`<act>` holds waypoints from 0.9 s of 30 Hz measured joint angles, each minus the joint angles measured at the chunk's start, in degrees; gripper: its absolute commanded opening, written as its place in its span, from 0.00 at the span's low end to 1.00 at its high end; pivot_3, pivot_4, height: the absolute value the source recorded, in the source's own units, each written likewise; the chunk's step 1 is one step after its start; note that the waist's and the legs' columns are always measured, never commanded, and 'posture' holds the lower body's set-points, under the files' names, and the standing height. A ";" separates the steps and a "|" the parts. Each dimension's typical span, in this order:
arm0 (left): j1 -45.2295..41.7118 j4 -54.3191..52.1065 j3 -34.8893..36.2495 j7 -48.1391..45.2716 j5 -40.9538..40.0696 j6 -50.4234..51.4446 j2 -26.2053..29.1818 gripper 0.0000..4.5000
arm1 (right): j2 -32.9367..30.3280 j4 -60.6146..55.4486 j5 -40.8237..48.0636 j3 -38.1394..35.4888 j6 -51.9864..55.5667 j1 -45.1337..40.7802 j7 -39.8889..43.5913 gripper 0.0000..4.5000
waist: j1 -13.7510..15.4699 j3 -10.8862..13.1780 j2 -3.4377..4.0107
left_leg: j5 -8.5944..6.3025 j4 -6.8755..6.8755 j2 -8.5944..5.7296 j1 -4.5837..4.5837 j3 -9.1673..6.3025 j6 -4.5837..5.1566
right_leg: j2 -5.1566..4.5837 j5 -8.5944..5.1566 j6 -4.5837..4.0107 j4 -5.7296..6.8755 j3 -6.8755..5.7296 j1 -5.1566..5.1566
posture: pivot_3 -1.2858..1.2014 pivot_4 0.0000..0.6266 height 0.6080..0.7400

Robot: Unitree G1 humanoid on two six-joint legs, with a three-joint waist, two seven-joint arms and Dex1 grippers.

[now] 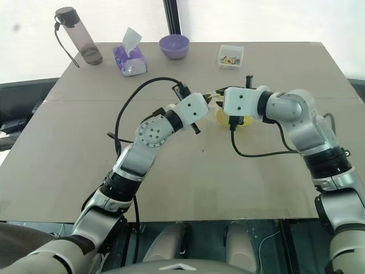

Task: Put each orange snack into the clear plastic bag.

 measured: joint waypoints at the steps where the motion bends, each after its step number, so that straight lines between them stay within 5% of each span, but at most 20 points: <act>1: 0.00 0.00 0.00 0.00 0.02 0.00 0.00 0.00 | 0.00 -0.02 -0.01 0.00 0.01 0.00 0.00 0.29 | 0.00 0.00 0.00 | 0.00 0.00 0.00 0.00 0.00 0.00 | 0.00 0.00 0.00 0.00 0.00 0.00 | 0.52 0.24 1.00; 7: 0.16 0.00 -0.01 0.00 0.07 0.05 -0.35 0.00 | -0.01 -0.02 -0.04 -0.13 0.05 0.00 -0.04 0.05 | 0.00 0.00 0.00 | 0.00 0.00 0.00 0.00 0.00 0.00 | 0.00 0.00 0.00 0.00 0.00 0.00 | 0.52 0.24 1.00; 27: 0.26 0.00 0.01 0.56 0.11 0.17 -0.69 0.00 | 0.44 -0.37 -0.05 -0.25 1.06 0.00 -0.39 0.05 | 0.00 0.00 0.00 | 0.00 0.00 0.00 0.00 0.00 0.00 | 0.00 0.00 0.00 0.00 0.00 0.00 | 0.52 0.24 1.00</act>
